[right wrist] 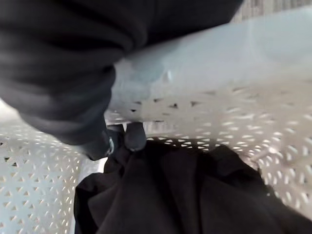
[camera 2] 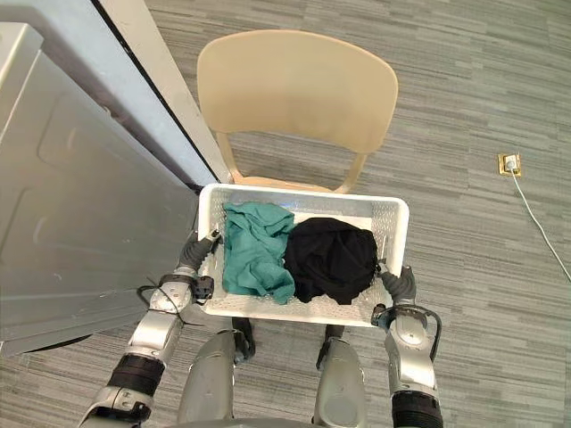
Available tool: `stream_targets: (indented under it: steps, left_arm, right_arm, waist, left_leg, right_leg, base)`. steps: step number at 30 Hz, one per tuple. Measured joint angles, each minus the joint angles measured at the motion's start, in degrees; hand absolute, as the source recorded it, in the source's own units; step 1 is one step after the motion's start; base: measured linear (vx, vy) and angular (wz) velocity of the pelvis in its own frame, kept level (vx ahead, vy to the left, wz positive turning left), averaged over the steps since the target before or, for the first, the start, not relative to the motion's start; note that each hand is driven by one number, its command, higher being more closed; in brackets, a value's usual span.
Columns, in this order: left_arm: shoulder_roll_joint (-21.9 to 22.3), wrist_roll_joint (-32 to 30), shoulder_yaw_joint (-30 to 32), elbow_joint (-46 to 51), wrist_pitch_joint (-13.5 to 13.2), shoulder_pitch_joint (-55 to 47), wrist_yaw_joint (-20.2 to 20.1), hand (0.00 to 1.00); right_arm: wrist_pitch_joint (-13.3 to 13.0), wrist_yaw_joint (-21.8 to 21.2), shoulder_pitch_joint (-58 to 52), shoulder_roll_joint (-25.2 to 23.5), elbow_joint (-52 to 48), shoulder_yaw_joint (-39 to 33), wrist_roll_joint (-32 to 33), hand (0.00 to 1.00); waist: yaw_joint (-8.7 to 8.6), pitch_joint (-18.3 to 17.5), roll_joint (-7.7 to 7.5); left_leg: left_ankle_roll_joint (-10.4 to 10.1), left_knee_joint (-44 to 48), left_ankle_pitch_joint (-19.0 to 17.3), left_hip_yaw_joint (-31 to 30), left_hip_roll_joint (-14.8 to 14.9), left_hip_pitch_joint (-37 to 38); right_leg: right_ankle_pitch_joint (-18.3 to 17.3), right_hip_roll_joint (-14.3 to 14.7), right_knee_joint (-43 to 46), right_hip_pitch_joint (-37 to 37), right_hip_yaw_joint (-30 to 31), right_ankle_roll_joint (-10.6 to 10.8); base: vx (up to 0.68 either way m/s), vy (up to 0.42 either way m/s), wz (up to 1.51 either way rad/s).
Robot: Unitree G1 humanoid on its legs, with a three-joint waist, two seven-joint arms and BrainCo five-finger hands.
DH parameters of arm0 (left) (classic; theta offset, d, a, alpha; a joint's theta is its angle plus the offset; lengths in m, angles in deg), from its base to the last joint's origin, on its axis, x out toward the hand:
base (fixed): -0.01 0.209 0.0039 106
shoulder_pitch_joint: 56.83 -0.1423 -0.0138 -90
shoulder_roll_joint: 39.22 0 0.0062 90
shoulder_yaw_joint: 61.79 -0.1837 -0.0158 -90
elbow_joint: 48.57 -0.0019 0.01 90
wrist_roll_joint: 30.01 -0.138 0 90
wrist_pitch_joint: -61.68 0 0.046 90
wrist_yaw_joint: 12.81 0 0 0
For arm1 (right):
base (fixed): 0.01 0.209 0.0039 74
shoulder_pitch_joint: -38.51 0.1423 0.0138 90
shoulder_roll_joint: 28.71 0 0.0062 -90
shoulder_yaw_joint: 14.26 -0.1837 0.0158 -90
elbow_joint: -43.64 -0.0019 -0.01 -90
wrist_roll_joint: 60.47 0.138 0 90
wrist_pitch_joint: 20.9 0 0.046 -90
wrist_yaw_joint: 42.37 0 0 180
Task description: Pick up the laundry basket with both hands and put the clothes into the washing machine.
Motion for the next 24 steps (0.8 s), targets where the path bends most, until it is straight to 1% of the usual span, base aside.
stream_targets:
  steps: [2,4,6,8,11,12,13,14,15,18,20,24]
  left_arm:
    - [0.0,-0.2,-0.4,-3.0,0.5,2.1,0.7,1.0]
    - [-0.1,-1.5,-0.5,-7.0,1.2,6.3,1.6,1.0]
    - [-0.4,-3.3,-0.5,-12.4,1.8,12.7,3.1,1.0]
    - [-0.6,-4.8,-0.4,-15.4,2.1,16.8,4.4,1.0]
    - [-1.1,-5.8,0.2,-17.4,2.1,20.5,5.5,1.0]
    - [-1.1,-7.0,0.8,-17.4,2.2,21.0,6.0,1.0]
    - [-1.1,-7.4,0.9,-17.4,2.2,21.2,6.1,0.0]
    - [-1.1,-8.1,1.5,-17.4,2.2,21.6,6.4,0.0]
    - [-0.9,-9.0,1.9,-17.4,2.2,21.7,6.8,0.0]
    - [-0.4,-12.3,2.6,-19.8,2.3,23.2,8.2,0.0]
    - [-0.4,-14.2,2.7,-21.3,2.6,24.0,8.2,0.0]
    - [-1.2,-15.9,2.8,-24.2,3.4,24.8,8.0,0.0]
  right_arm:
    - [0.6,0.8,0.3,0.1,1.1,0.0,-0.5,1.0]
    - [1.0,1.3,2.0,0.1,1.8,-0.2,-1.6,1.0]
    - [1.1,2.2,6.0,0.2,3.6,-0.7,-2.0,1.0]
    - [1.1,3.3,9.3,0.8,6.1,-0.9,-2.0,1.0]
    - [1.1,4.6,13.5,1.1,9.0,-0.9,-2.0,1.0]
    - [1.1,4.8,14.7,1.2,9.7,-0.8,-2.0,1.0]
    - [1.1,4.9,14.9,1.3,9.7,-0.8,-2.0,1.0]
    - [1.1,5.0,15.5,1.6,9.7,-0.8,-2.0,1.0]
    - [1.1,5.1,15.8,1.7,9.7,-0.8,-2.0,0.0]
    - [1.1,5.8,17.0,2.3,10.9,-0.5,-2.0,0.0]
    - [1.0,5.7,17.8,2.5,12.0,-0.4,-2.0,0.0]
    - [1.0,5.5,17.9,3.5,14.4,-0.9,-1.1,0.0]
  waist:
    - [0.02,0.3,-0.01]
    - [0.09,1.6,-0.12]
    - [0.09,3.2,-0.31]
    - [0.19,3.9,-0.52]
    - [0.18,4.7,-0.55]
    - [0.35,4.8,-0.52]
    - [0.42,4.8,-0.52]
    - [0.45,4.8,-0.52]
    - [0.42,4.8,-0.52]
    - [0.37,4.8,-0.49]
    - [0.19,4.9,-0.46]
    - [0.27,4.9,-0.35]
  left_leg:
    - [0.0,0.0,0.0,0.1,0.1,0.0]
    - [-0.2,0.0,0.2,0.2,0.3,-0.1]
    - [-0.3,-0.5,1.1,0.1,0.4,-0.7]
    - [-0.5,-1.6,2.1,0.2,0.4,-1.1]
    - [-0.9,-3.1,3.6,0.1,0.4,-1.0]
    - [-1.5,-3.3,4.1,0.1,0.5,-0.8]
    - [-1.6,-3.6,4.4,0.1,0.5,-0.7]
    - [-1.6,-4.4,4.8,0.1,0.5,-0.4]
    - [-1.7,-4.6,5.0,0.1,0.5,-0.3]
    - [-1.9,-5.3,5.5,0.2,0.6,0.1]
    - [-1.5,-6.0,5.7,0.2,0.5,0.2]
    - [-2.0,-6.6,6.4,0.3,0.5,0.4]
  right_leg:
    - [0.2,0.1,0.0,-0.1,0.1,-0.3]
    - [0.7,0.4,-0.1,-0.4,0.4,-0.6]
    - [1.3,0.6,-0.2,-1.0,0.3,-0.8]
    - [2.0,0.8,-0.5,-1.8,0.4,-1.2]
    - [2.4,1.0,-1.0,-2.0,0.2,-1.6]
    - [2.5,0.9,-1.0,-1.9,0.3,-1.8]
    - [2.6,1.0,-1.0,-1.9,0.3,-1.8]
    - [2.6,1.0,-1.0,-1.9,0.3,-1.9]
    - [2.6,1.0,-1.0,-1.9,0.3,-1.9]
    - [2.7,1.2,-1.0,-2.0,0.4,-2.1]
    - [2.8,1.3,-1.0,-2.2,0.4,-2.2]
    - [2.9,1.5,-1.0,-2.6,0.8,-2.3]
  base:
    - [0.0,0.002,-0.06]
    - [-0.02,-0.002,-0.07]
    - [-0.06,-0.012,0.02]
    - [-0.06,-0.027,0.0]
    - [-0.04,-0.038,0.02]
    - [0.0,0.0,0.0]
    - [0.0,0.0,0.0]
    - [0.0,0.0,0.0]
    - [-0.02,-0.035,0.02]
    - [-0.03,-0.015,-0.03]
    - [-0.06,-0.014,-0.02]
    - [-0.04,-0.016,-0.03]
